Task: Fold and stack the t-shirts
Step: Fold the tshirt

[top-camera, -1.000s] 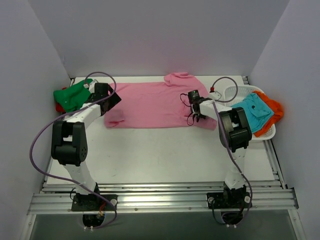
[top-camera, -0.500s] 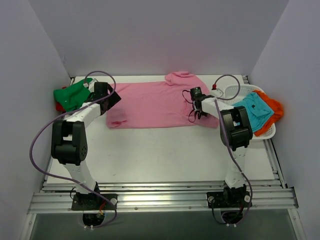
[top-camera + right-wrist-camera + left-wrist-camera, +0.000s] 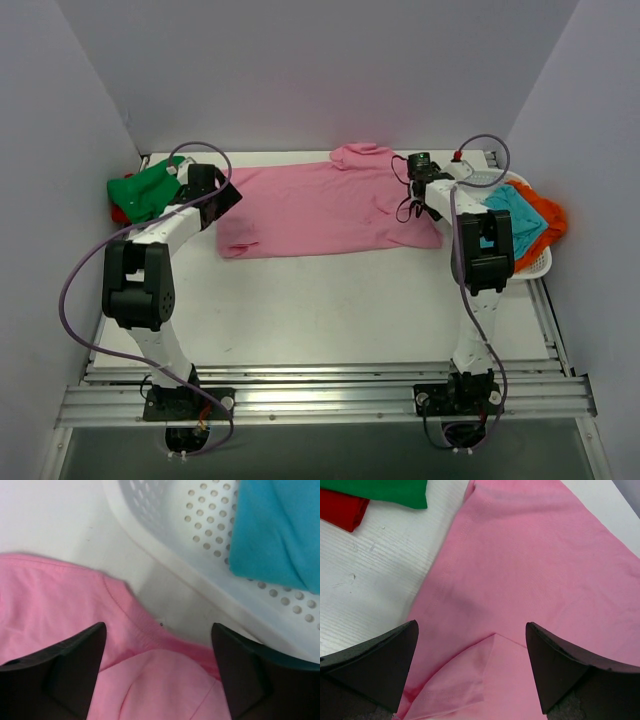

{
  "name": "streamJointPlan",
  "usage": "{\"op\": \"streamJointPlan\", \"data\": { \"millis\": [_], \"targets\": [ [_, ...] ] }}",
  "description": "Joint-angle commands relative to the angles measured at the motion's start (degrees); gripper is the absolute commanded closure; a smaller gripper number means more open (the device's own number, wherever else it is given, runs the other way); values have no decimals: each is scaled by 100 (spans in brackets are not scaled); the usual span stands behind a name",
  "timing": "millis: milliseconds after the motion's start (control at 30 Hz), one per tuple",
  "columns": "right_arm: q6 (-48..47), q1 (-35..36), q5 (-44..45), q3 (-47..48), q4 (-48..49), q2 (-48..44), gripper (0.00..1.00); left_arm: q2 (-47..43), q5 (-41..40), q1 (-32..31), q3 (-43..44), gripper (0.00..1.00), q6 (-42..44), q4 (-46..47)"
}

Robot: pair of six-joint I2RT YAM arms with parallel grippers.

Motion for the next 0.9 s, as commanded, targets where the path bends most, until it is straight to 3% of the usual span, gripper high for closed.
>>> {"op": "streamJointPlan", "data": {
  "millis": [0,267,600,867],
  "targets": [
    [-38,-126,78,182,-315,38,16,-150,50,33,14,2,82,231],
    [-108,-56,-202,-274,-87,-313,15,-246,32,24,-38,2,56,213],
    [-258,497,-176,-1697,396,-2245,14,-1088,-785,-353,-389,0,-296,-507],
    [-240,629,-378,-2735,748,-3187,14,-1670,-1259,-1398,-1391,0,-656,-472]
  ]
}}
